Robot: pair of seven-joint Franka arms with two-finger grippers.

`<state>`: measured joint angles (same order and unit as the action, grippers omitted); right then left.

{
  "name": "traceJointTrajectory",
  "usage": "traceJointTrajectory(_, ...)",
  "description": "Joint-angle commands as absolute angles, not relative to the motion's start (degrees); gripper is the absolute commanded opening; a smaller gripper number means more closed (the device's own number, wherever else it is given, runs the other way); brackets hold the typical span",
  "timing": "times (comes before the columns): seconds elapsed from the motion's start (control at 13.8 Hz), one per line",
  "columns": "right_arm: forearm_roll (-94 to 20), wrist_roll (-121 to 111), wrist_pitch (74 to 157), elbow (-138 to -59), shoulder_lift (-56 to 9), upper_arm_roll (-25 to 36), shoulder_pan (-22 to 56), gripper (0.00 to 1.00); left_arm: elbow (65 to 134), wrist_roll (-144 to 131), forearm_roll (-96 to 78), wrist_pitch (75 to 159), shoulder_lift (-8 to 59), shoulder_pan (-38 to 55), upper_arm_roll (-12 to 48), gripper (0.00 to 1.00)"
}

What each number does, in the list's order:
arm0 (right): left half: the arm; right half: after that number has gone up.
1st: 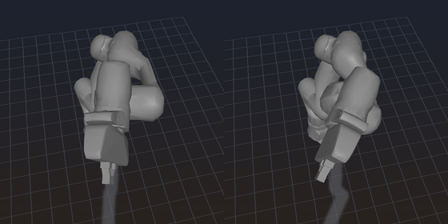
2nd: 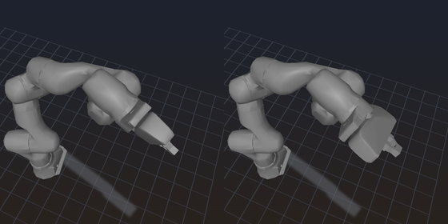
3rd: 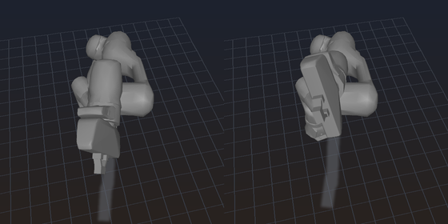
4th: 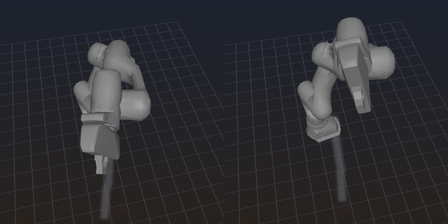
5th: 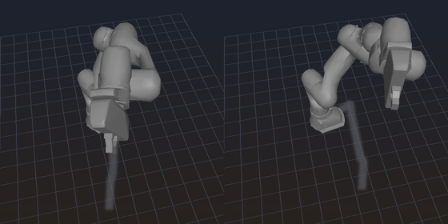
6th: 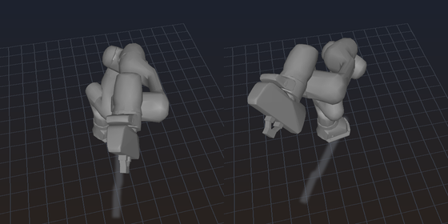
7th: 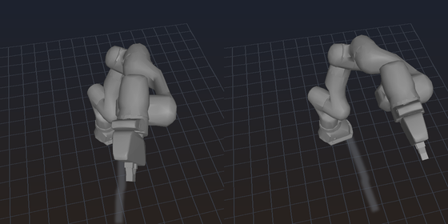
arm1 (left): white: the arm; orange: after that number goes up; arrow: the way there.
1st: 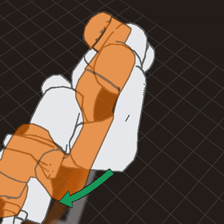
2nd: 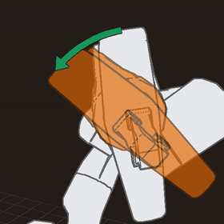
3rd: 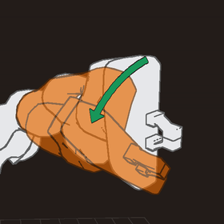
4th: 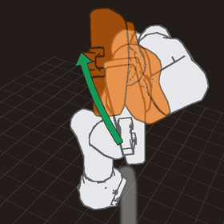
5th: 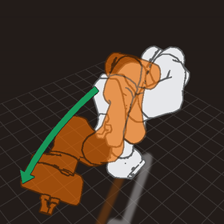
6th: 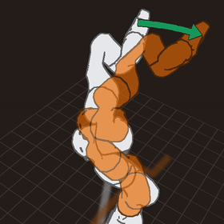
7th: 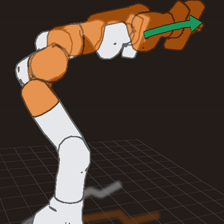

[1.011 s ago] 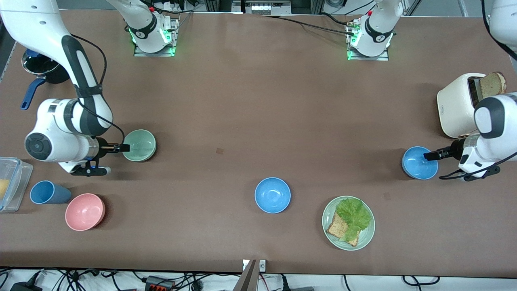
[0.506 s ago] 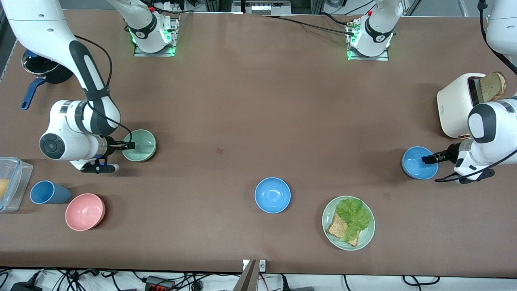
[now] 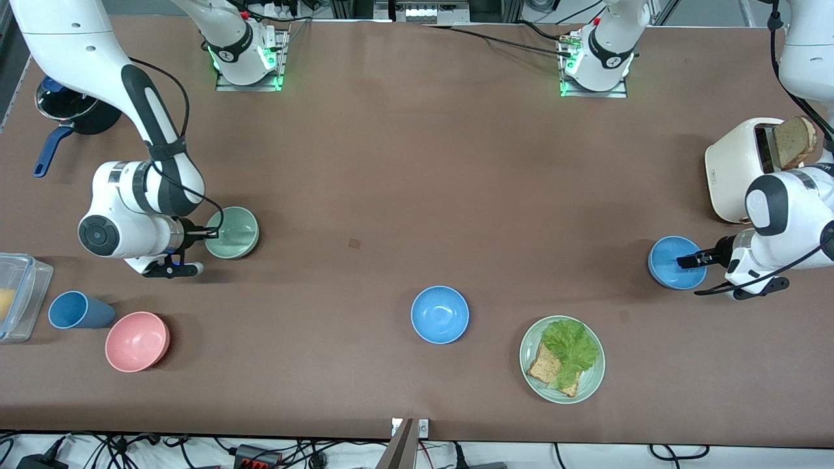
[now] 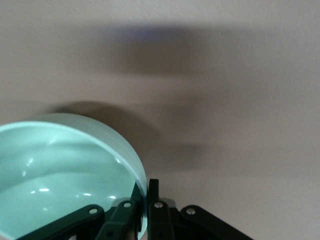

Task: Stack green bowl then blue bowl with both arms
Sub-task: 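Carry the green bowl to the table middle while the left gripper lifts the blue bowl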

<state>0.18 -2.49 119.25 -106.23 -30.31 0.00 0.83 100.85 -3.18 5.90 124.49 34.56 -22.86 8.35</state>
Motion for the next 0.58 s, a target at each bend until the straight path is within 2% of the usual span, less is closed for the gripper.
traceJointTrajectory(0.0,-0.1,-1.9,119.4,-103.5,-29.9,-5.9,1.3,0.00,100.5,1.8,7.0,124.9,34.5,-23.6,8.8,0.66)
traceJointTrajectory(0.22,0.1,5.6,115.9,-98.6,-29.9,-12.9,5.2,0.00,100.1,7.2,6.9,125.0,34.5,-24.5,8.9,0.46)
traceJointTrajectory(0.51,0.0,20.8,116.4,-94.7,-31.9,-13.2,19.2,0.00,100.0,9.0,7.0,124.9,34.2,-24.5,9.0,0.16)
